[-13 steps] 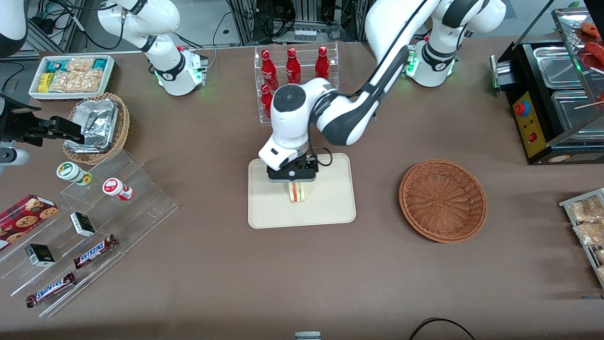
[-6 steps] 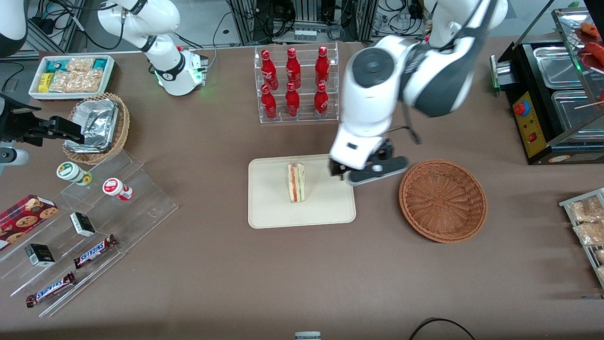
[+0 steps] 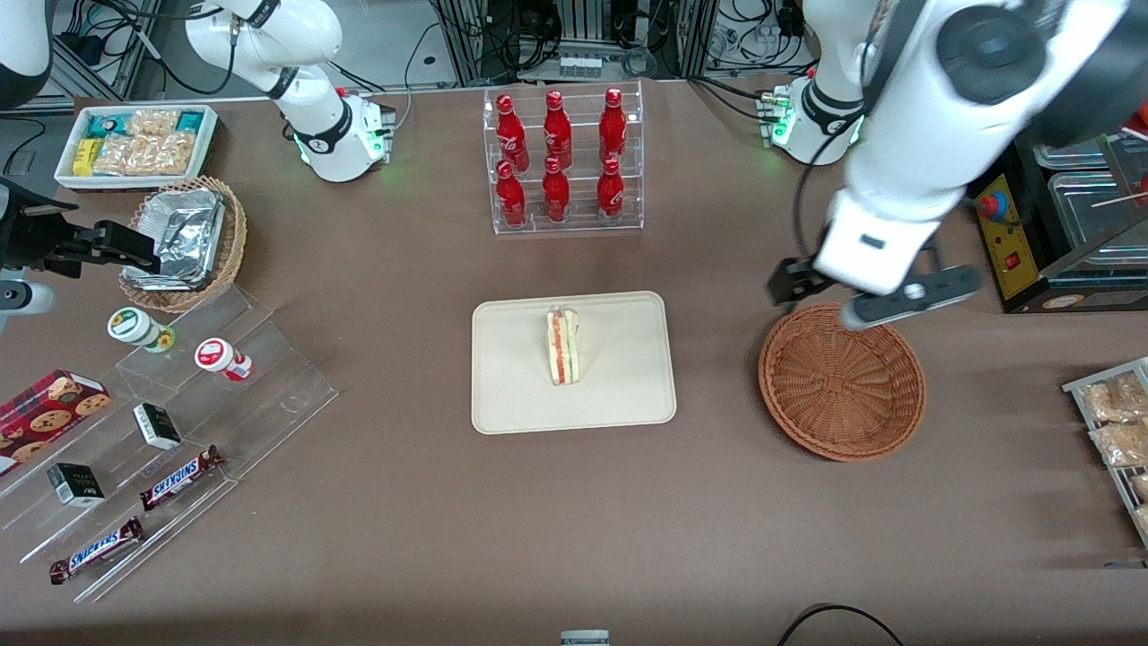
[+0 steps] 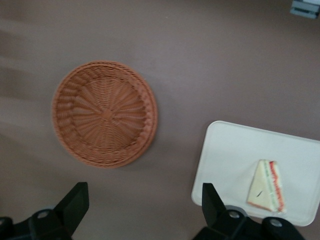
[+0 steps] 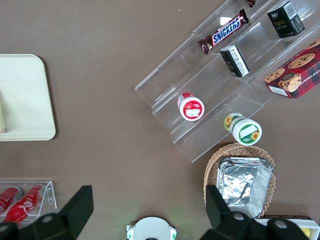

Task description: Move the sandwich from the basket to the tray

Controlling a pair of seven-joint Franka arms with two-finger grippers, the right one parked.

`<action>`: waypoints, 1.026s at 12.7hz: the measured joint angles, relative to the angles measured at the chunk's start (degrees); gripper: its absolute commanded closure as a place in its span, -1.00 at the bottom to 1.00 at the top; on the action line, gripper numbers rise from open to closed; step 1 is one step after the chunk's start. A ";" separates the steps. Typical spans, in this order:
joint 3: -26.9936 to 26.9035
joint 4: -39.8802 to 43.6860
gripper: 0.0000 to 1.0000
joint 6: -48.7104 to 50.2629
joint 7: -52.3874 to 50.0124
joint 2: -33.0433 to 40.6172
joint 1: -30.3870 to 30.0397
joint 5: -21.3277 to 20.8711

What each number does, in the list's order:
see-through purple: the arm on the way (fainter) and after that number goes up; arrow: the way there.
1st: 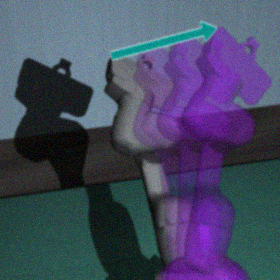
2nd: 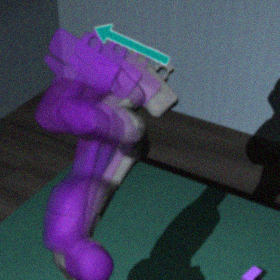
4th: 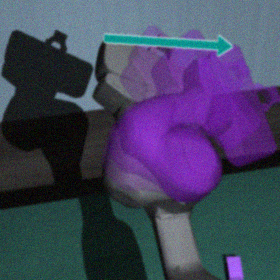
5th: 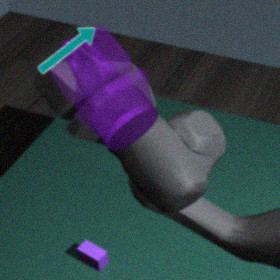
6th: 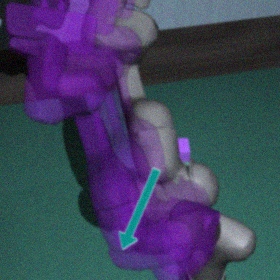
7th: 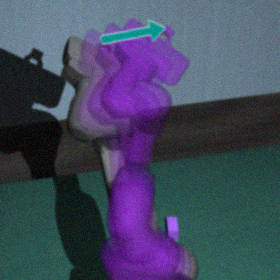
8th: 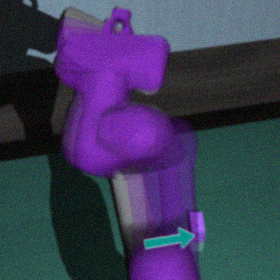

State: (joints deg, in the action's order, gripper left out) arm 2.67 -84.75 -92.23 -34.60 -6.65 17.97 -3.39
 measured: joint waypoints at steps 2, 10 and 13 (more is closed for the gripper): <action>-0.05 -2.38 -1.00 0.86 4.94 2.85 -3.66 0.06; -0.10 -8.46 -1.00 0.90 24.19 7.54 -16.57 1.48; -0.09 -8.46 -1.00 0.81 25.59 7.54 -18.21 3.86</action>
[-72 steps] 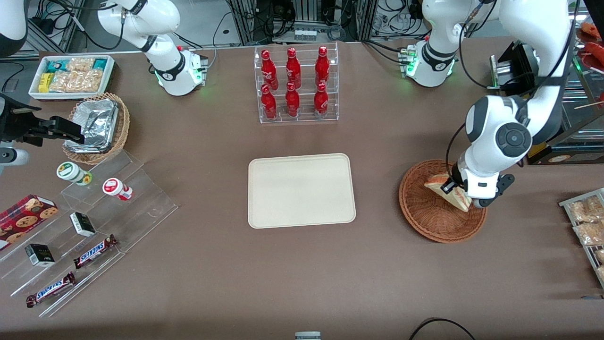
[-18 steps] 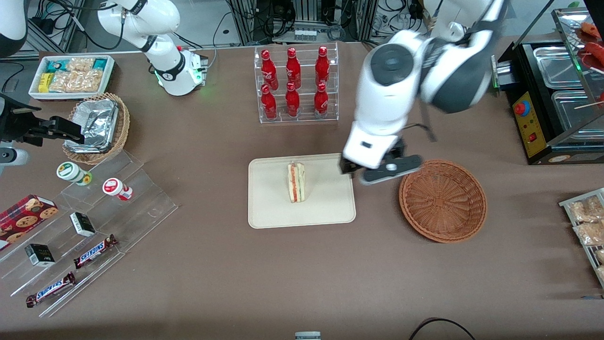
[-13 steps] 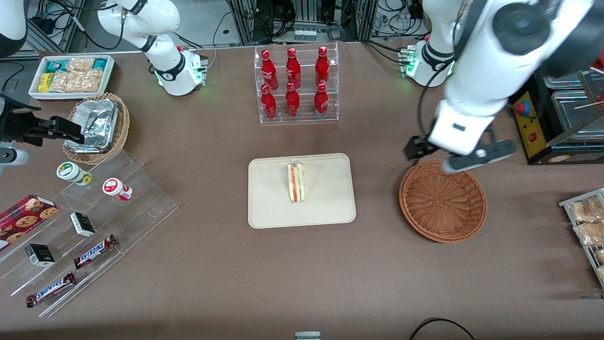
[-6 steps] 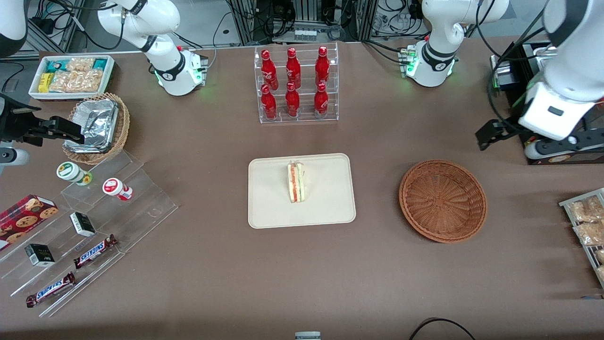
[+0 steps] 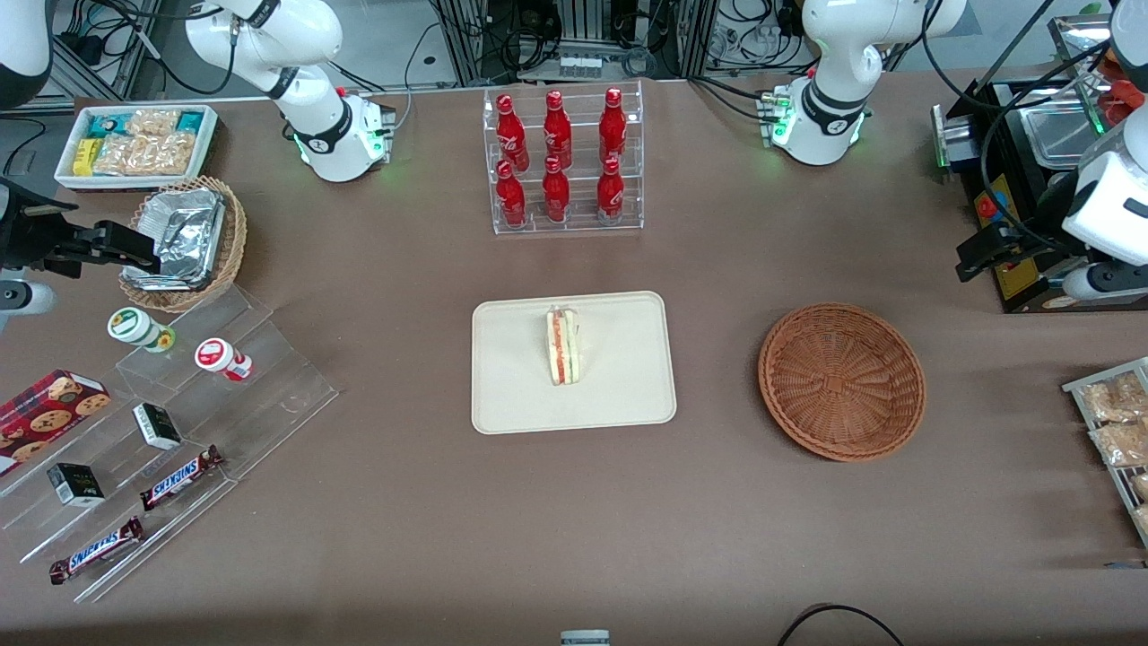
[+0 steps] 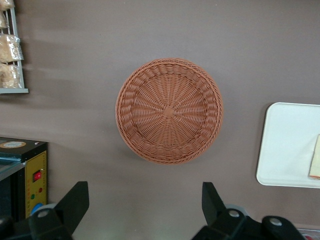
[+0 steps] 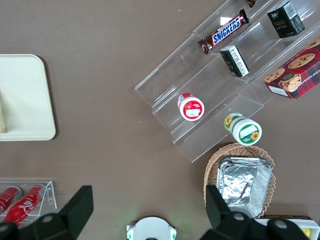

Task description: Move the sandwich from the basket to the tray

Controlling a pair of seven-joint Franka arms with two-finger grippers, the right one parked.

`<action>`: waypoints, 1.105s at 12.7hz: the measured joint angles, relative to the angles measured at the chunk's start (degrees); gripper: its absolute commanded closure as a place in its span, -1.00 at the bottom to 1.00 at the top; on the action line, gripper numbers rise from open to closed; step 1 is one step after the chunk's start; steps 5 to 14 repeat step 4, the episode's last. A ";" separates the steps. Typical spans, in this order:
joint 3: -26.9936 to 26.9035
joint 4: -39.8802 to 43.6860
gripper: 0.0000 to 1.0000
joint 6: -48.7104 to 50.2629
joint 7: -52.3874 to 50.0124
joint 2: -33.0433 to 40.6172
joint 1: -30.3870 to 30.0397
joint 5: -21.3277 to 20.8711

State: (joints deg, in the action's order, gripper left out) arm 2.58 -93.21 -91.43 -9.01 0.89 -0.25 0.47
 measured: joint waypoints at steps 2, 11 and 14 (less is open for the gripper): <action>0.14 0.07 -1.00 0.00 2.47 0.00 0.00 0.09; 0.16 0.44 -1.00 0.03 5.41 0.00 -0.01 0.09; 0.16 0.44 -1.00 0.03 5.41 0.00 -0.01 0.09</action>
